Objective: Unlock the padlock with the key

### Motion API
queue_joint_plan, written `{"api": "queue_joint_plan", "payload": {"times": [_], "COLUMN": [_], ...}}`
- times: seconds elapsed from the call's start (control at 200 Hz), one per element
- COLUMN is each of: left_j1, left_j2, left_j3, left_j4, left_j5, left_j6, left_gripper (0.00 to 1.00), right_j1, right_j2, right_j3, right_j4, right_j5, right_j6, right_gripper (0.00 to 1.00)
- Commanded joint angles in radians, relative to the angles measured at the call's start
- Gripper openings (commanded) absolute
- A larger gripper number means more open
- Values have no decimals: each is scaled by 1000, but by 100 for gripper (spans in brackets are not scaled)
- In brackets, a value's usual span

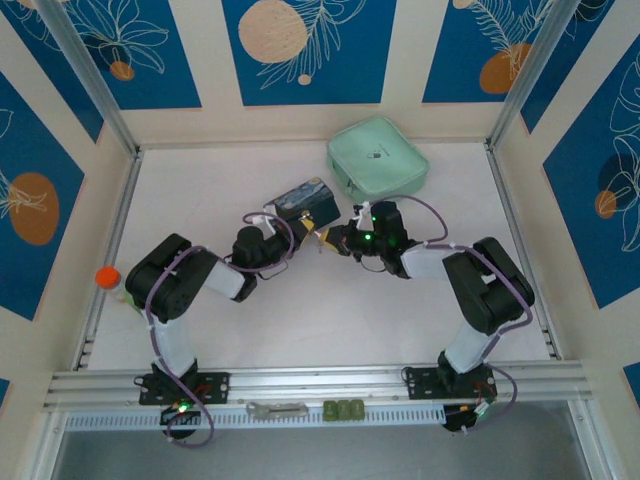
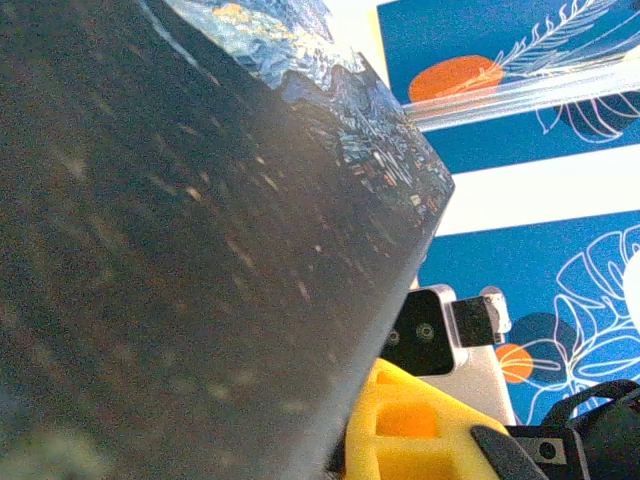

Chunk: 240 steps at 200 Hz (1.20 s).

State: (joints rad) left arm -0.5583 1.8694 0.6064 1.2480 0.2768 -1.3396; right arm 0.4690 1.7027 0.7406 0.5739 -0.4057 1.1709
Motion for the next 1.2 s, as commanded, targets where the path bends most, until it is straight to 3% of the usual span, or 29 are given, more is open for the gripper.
{"api": "queue_joint_plan", "payload": {"times": [0.0,0.165,0.445,0.72,0.925,1.195], "left_j1": [-29,-37,-50,-60,-52,-25], "left_j2": [8,-13,-15,-19,14,-10], "left_j3": [5,-12,-24,-16,-1,25], "left_j4": [82,71,94,93,160,160], "left_j5": [53,74,152,180,196,262], "left_j6": [-27,-20,-25,-17,40,101], "left_gripper": [0,0,0,0,0,0], "right_j1": [4,-28,-67,-43,-59,-64], "right_j2": [37,57,92,146,164,306], "right_j3": [57,79,205,237,168,75], "right_j4": [30,40,-112,-69,67,546], "right_j5": [-30,-23,-49,-38,-96,-174], "right_j6": [-31,15,-19,28,300,884], "right_gripper": [0,0,0,0,0,0]}}
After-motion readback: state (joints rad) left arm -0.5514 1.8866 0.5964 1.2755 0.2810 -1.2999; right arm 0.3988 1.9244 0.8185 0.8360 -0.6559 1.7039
